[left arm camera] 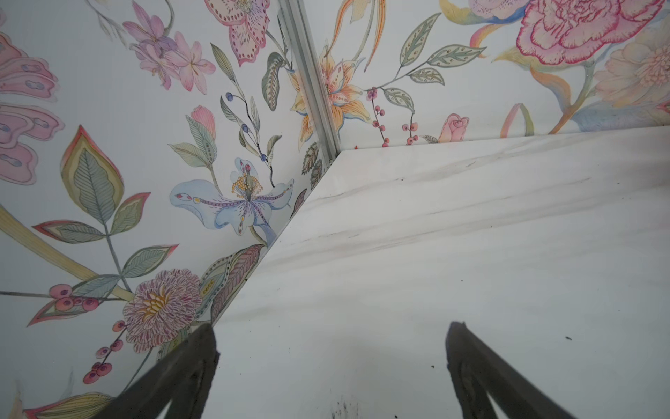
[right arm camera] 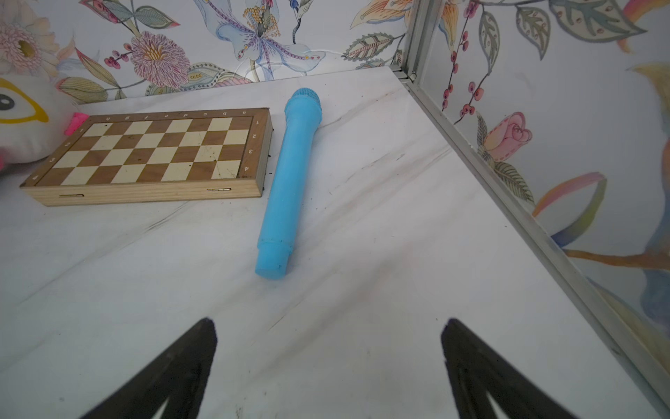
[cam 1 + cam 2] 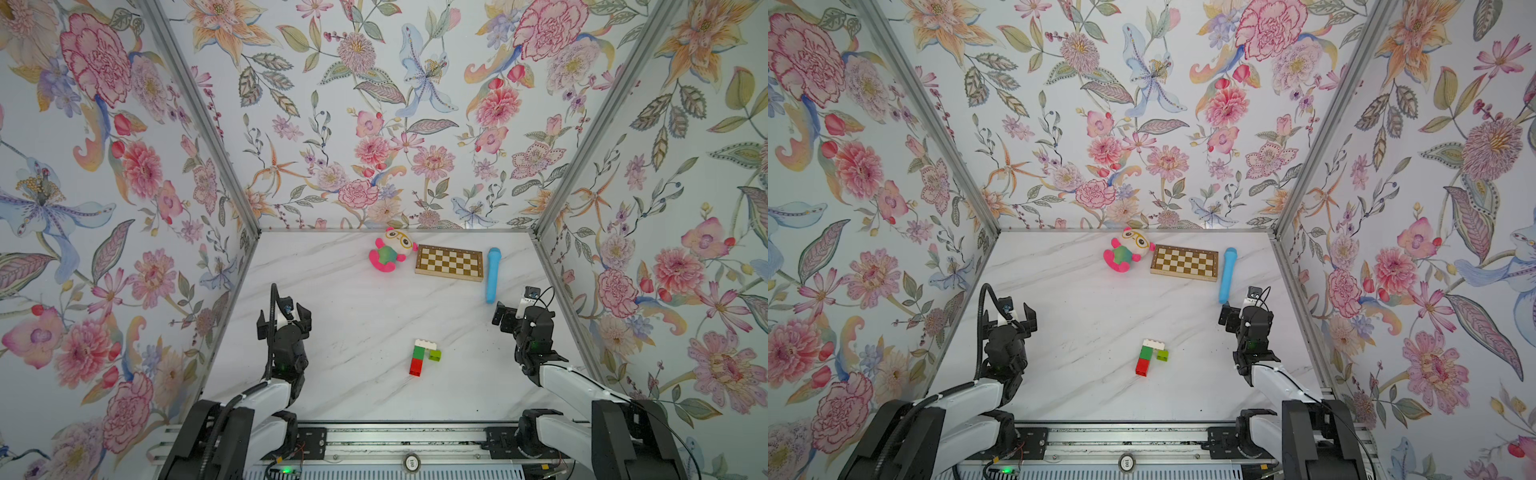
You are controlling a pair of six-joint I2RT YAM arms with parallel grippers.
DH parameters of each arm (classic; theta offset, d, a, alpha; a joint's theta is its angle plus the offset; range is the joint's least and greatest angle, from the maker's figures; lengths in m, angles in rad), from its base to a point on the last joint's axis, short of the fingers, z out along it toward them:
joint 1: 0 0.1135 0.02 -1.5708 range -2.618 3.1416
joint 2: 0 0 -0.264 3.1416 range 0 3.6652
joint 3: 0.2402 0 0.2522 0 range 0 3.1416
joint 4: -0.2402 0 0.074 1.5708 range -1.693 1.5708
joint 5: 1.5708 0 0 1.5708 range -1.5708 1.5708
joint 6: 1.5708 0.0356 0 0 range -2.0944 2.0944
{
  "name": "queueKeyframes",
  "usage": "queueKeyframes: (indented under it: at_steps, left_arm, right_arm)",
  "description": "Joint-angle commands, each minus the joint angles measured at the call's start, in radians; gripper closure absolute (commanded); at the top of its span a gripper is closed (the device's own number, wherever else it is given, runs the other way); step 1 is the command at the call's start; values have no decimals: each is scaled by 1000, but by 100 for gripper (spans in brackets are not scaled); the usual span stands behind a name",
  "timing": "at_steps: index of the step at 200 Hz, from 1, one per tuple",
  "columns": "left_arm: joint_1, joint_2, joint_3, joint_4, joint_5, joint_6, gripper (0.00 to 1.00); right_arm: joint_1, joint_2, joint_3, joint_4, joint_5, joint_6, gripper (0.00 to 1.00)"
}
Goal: Assemble the letter r with lego
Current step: Reset both arms
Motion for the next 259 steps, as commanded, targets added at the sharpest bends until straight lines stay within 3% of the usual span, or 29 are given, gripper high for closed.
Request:
queueKeyframes:
  at_steps: [1, 37, 55, 60, 71, 83, 101, 259]
  left_arm:
    - [25, 108, -11, 295, 76, 18, 1]
    - [47, 307, 21, 481, 152, 52, 1]
    - [46, 420, 39, 555, 181, 80, 1]
    - [49, 412, 43, 535, 178, 69, 1]
    - [55, 382, 48, 472, 186, 50, 1]
    - [64, 404, 60, 491, 204, 55, 1]
    - [105, 386, 106, 386, 258, 10, 1]
    - [113, 386, 100, 401, 267, 11, 1]
  right_arm:
    - [-2, 88, -44, 291, -68, -54, 1]
    - [-24, 257, -4, 435, -91, -109, 1]
    - [-3, 375, -25, 596, -86, -136, 1]
    - [1, 380, -22, 619, -83, -142, 1]
    - [-3, 343, 5, 486, -99, -138, 1]
    - [-14, 372, 18, 520, -122, -130, 1]
    - [-17, 360, 24, 483, -125, -128, 1]
    - [-19, 362, 28, 481, -129, -127, 1]
